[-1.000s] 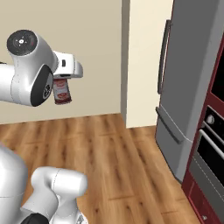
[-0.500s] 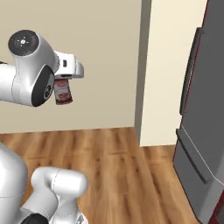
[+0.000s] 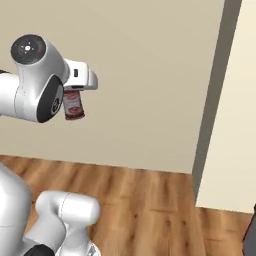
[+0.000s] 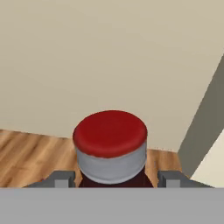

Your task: Move the hot dog bun to the plate on the dining table and place the condiment next to that plate. Then navigate to the fridge and take the sausage and place it on the plate as well.

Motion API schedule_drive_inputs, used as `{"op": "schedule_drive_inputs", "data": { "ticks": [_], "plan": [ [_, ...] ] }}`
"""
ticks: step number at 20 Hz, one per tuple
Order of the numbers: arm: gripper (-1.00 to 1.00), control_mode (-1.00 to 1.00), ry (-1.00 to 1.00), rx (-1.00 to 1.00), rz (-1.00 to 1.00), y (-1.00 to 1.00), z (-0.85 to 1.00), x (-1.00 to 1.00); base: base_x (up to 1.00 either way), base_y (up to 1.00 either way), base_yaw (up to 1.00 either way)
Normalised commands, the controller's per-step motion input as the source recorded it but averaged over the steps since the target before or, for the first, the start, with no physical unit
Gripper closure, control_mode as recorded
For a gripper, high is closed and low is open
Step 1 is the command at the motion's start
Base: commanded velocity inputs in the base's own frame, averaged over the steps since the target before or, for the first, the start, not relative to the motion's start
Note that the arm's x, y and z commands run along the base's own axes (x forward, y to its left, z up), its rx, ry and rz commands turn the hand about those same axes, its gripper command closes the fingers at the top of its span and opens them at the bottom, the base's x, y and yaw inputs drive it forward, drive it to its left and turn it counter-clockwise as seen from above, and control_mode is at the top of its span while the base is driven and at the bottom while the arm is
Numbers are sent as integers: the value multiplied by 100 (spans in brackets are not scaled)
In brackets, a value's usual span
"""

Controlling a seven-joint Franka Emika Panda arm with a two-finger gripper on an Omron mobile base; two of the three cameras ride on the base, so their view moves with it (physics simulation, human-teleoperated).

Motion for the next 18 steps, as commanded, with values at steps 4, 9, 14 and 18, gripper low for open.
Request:
{"op": "schedule_drive_inputs", "data": {
  "ticks": [4, 9, 14, 18],
  "plan": [
    [100, 100, 0, 0, 0, 0, 0, 0, 100, 0, 63],
    [100, 100, 0, 0, 0, 0, 0, 0, 100, -3, 64],
    [100, 100, 0, 0, 0, 0, 0, 0, 100, -6, 64],
    [100, 100, 0, 0, 0, 0, 0, 0, 100, -5, 64]
  ]
}}
